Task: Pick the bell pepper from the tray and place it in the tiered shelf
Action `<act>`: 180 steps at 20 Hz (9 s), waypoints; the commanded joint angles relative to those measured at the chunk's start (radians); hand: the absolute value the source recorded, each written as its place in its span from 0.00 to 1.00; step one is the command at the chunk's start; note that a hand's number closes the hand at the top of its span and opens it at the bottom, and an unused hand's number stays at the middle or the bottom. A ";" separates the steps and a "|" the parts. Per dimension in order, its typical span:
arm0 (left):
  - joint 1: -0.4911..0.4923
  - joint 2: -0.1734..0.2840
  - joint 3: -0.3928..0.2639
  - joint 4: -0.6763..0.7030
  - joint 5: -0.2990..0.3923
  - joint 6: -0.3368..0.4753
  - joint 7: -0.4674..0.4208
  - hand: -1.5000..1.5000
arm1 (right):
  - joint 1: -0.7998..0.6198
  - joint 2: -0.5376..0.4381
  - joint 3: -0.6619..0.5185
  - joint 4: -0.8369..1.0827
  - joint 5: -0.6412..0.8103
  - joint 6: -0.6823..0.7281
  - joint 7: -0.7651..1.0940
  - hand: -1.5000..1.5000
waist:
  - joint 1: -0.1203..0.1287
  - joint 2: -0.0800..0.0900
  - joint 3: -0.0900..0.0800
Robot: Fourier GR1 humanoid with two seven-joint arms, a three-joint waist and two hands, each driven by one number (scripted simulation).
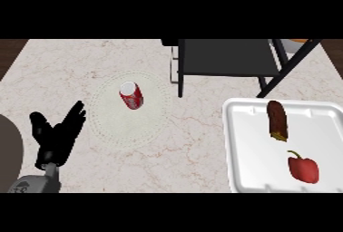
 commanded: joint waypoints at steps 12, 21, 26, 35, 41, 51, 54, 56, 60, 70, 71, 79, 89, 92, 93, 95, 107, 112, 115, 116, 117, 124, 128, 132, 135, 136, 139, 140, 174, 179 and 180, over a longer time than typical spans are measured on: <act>0.033 -0.012 0.002 -0.013 -0.020 -0.016 0.073 0.50 | -0.362 0.101 0.441 0.110 0.378 0.097 0.473 0.00 | 0.006 0.003 -0.004; 0.029 -0.057 0.010 0.031 -0.052 -0.015 0.029 0.50 | -0.445 0.258 0.547 0.203 0.590 0.144 0.527 0.00 | -0.007 0.002 -0.004; 0.031 -0.068 0.014 0.044 -0.065 -0.012 0.044 0.50 | -0.443 0.309 0.519 0.243 0.609 0.153 0.487 0.00 | -0.011 0.001 -0.004; 0.022 -0.090 0.021 0.008 -0.082 -0.006 0.072 0.50 | -0.516 0.403 0.506 0.410 0.733 0.185 0.483 0.00 | -0.008 0.001 -0.004; 0.074 -0.089 0.036 -0.089 -0.081 -0.015 0.111 0.50 | -0.513 0.440 0.438 0.542 0.765 0.109 0.330 0.00 | -0.006 0.000 -0.003; 0.046 -0.124 0.041 -0.053 -0.124 -0.021 0.099 0.50 | -0.598 0.540 0.413 0.735 0.800 0.073 0.162 0.00 | -0.005 0.001 -0.003; 0.037 -0.112 0.045 -0.003 -0.131 -0.032 0.071 0.50 | -0.553 0.477 0.476 0.726 0.725 0.245 0.129 1.00 | -0.004 0.005 -0.003; 0.048 -0.083 0.090 -0.019 -0.085 -0.065 0.082 0.50 | -0.505 0.428 0.501 0.686 0.764 0.243 0.063 1.00 | -0.009 0.001 -0.003; 0.030 -0.119 0.071 0.037 -0.115 -0.059 0.050 0.50 | -0.600 0.538 0.476 0.761 0.756 0.170 0.032 1.00 | -0.007 0.003 -0.003; 0.000 -0.100 0.059 -0.014 -0.107 -0.100 0.089 0.50 | -0.777 0.759 0.703 0.639 0.694 0.391 0.057 1.00 | 0.068 0.018 -0.004; -0.001 -0.108 0.042 -0.045 -0.116 -0.088 0.110 0.50 | -0.783 0.814 0.753 0.656 0.693 0.402 0.060 1.00 | 0.087 0.017 -0.002; 0.034 -0.076 0.107 0.034 -0.092 -0.119 0.054 0.50 | -1.116 0.963 0.843 0.499 0.716 0.331 0.344 1.00 | 0.012 -0.001 -0.005; 0.045 -0.114 0.086 -0.001 -0.127 -0.068 0.074 0.50 | -1.558 0.966 0.612 0.360 0.733 0.532 0.693 1.00 | -0.008 -0.006 -0.005; 0.075 -0.107 0.090 -0.024 -0.118 -0.082 0.078 0.50 | -1.643 0.966 0.514 0.412 0.730 0.574 0.688 1.00 | -0.005 -0.005 -0.005; 0.045 -0.089 0.118 0.033 -0.107 -0.101 0.052 0.50 | -1.681 0.966 0.492 0.408 0.701 0.584 0.707 1.00 | -0.011 -0.004 -0.006; 0.025 -0.098 0.106 -0.004 -0.109 -0.083 0.105 0.50 | -1.738 0.962 0.439 0.462 0.715 0.600 0.698 1.00 | -0.011 -0.005 -0.005; 0.037 -0.123 0.100 0.045 -0.132 -0.095 0.030 0.50 | -1.972 0.745 0.088 0.822 0.602 0.608 0.436 1.00 | -0.003 0.005 -0.005; 0.033 -0.115 0.107 0.007 -0.128 -0.093 0.072 0.50 | -2.040 0.716 0.070 0.962 0.585 0.624 0.393 1.00 | 0.001 0.002 -0.004; 0.043 -0.089 0.130 -0.024 -0.106 -0.114 0.089 0.50 | -2.023 0.681 0.066 1.067 0.581 0.623 0.281 1.00 | 0.009 0.004 -0.004; 0.025 -0.122 0.110 0.047 -0.142 -0.090 0.039 0.50 | -2.009 0.686 0.077 1.095 0.588 0.605 0.241 1.00 | 0.005 0.007 -0.005; -0.033 -0.146 0.084 0.037 -0.172 -0.042 0.096 0.50 | -1.979 0.692 0.100 1.098 0.604 0.600 0.224 1.00 | -0.001 0.007 -0.004; 0.041 -0.111 0.122 0.048 -0.125 -0.134 0.035 0.50 | -1.978 0.679 0.113 1.275 0.666 0.486 0.087 1.00 | 0.008 0.007 -0.004; 0.061 -0.113 0.118 0.043 -0.135 -0.142 0.002 0.50 | -2.051 0.644 0.081 1.444 0.681 0.436 0.007 1.00 | 0.021 0.011 -0.005; 0.041 -0.098 0.134 -0.053 -0.105 -0.124 0.132 0.50 | -2.082 0.651 0.076 1.519 0.697 0.379 -0.040 1.00 | 0.022 0.007 -0.004; 0.047 -0.126 0.125 0.071 -0.131 -0.146 0.002 0.50 | -2.060 0.646 0.063 1.537 0.681 0.360 -0.105 1.00 | 0.009 0.008 -0.004; 0.016 -0.106 0.120 -0.021 -0.142 -0.110 0.111 0.50 | -2.056 0.640 0.075 1.582 0.708 0.316 -0.152 1.00 | 0.017 0.008 -0.004; 0.030 -0.119 0.118 -0.019 -0.139 -0.114 0.101 0.50 | -2.051 0.641 0.058 1.602 0.689 0.299 -0.206 1.00 | 0.013 0.008 -0.004; 0.019 -0.125 0.131 0.032 -0.147 -0.110 0.049 0.50 | -2.098 0.637 0.057 1.624 0.683 0.343 -0.187 1.00 | 0.011 0.008 -0.004; 0.048 -0.143 0.138 0.005 -0.168 -0.109 0.046 0.50 | -2.099 0.479 -0.292 1.572 0.469 -0.090 -0.097 0.00 | -0.006 0.004 -0.004; 0.065 -0.154 0.132 0.000 -0.157 -0.124 0.049 0.50 | -2.049 0.374 -0.366 1.535 0.409 -0.076 -0.072 0.00 | -0.009 0.002 -0.004; 0.072 -0.134 0.157 0.033 -0.164 -0.119 0.032 0.50 | -2.047 0.351 -0.364 1.497 0.396 -0.023 -0.015 0.00 | -0.020 -0.002 -0.004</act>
